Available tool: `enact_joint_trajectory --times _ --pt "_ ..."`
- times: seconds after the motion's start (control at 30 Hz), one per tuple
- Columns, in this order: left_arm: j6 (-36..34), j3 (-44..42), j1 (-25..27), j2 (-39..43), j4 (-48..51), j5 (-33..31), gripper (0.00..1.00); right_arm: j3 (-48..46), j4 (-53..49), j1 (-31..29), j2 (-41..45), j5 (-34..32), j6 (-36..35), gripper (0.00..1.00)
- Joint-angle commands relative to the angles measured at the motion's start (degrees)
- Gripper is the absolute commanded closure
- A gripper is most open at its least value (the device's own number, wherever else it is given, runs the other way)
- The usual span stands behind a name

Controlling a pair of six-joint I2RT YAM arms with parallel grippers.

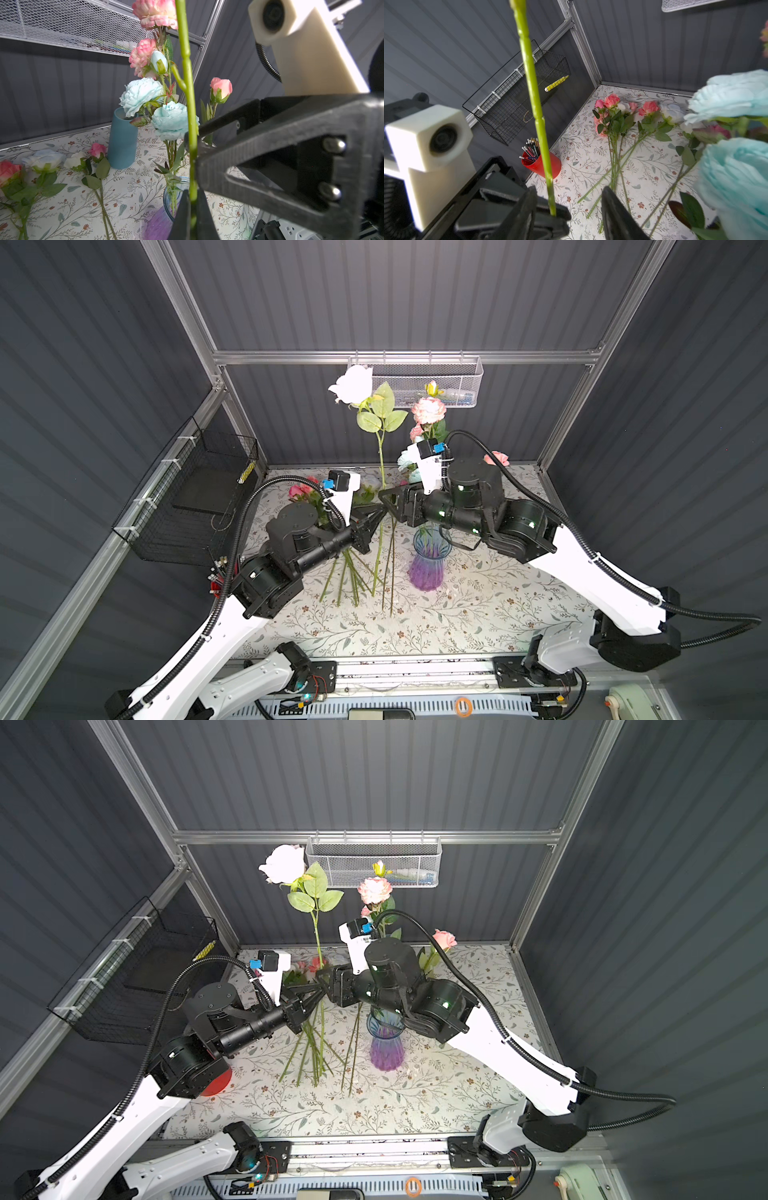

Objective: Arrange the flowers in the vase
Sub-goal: 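Close right gripper on the white rose stem beside the left gripper, then lower the white rose into the vase with right gripper while left gripper withdraws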

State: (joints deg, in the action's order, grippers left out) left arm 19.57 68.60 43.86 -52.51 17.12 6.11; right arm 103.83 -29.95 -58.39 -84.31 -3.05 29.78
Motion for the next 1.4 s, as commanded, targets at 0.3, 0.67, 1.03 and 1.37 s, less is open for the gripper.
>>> enact_joint_trajectory --times 0.3,0.67,1.03,1.37 --pt "-1.2 -0.9 0.3 1.3 0.8 -2.7 1.00 5.9 1.1 -0.5 -4.7 1.2 -0.4 0.91" --pt "-0.3 -2.1 0.2 7.3 5.6 -10.0 0.01 9.0 -0.6 -0.9 -4.8 -3.6 -3.8 0.96" --pt "7.9 -11.7 0.3 30.3 19.7 -24.9 0.01 16.4 -8.5 -0.7 1.7 -22.6 -16.6 0.97" --pt "11.1 -13.5 0.3 36.4 22.9 -28.3 0.01 -0.7 1.2 1.4 12.5 -32.8 -19.8 0.96"
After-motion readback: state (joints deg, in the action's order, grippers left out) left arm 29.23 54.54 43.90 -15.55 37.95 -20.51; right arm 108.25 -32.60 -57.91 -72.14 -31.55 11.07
